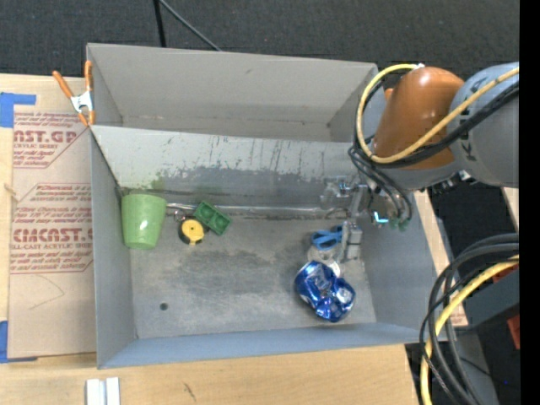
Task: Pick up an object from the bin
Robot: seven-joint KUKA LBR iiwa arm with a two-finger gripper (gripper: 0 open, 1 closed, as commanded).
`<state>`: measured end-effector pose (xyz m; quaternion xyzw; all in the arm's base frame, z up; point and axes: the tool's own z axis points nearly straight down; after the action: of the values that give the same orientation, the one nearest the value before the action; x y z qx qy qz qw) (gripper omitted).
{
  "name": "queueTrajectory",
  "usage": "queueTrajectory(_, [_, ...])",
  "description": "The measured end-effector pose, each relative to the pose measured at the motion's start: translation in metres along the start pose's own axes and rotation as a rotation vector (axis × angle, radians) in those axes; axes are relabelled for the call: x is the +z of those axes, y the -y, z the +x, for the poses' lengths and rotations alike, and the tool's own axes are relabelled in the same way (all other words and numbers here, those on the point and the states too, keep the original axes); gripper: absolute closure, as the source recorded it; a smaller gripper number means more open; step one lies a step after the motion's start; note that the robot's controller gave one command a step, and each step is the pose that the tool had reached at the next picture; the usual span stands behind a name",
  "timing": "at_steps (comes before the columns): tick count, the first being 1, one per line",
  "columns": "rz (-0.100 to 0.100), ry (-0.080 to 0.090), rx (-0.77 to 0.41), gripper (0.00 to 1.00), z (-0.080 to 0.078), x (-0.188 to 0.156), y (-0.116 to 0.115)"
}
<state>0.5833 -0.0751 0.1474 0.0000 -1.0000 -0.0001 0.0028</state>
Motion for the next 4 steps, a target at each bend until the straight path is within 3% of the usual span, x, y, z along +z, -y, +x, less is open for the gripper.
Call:
queueTrajectory(1, [0.001,0.001,-0.276,0.00,0.010,0.079,0.052])
queueTrajectory(2, [0.000,0.007,-0.277,1.00,0.008,0.077,0.050])
queueTrajectory(3, [0.001,0.009,-0.751,1.00,-0.005,0.077,0.001])
queueTrajectory(4, [0.005,0.008,-1.319,1.00,0.006,0.077,0.012])
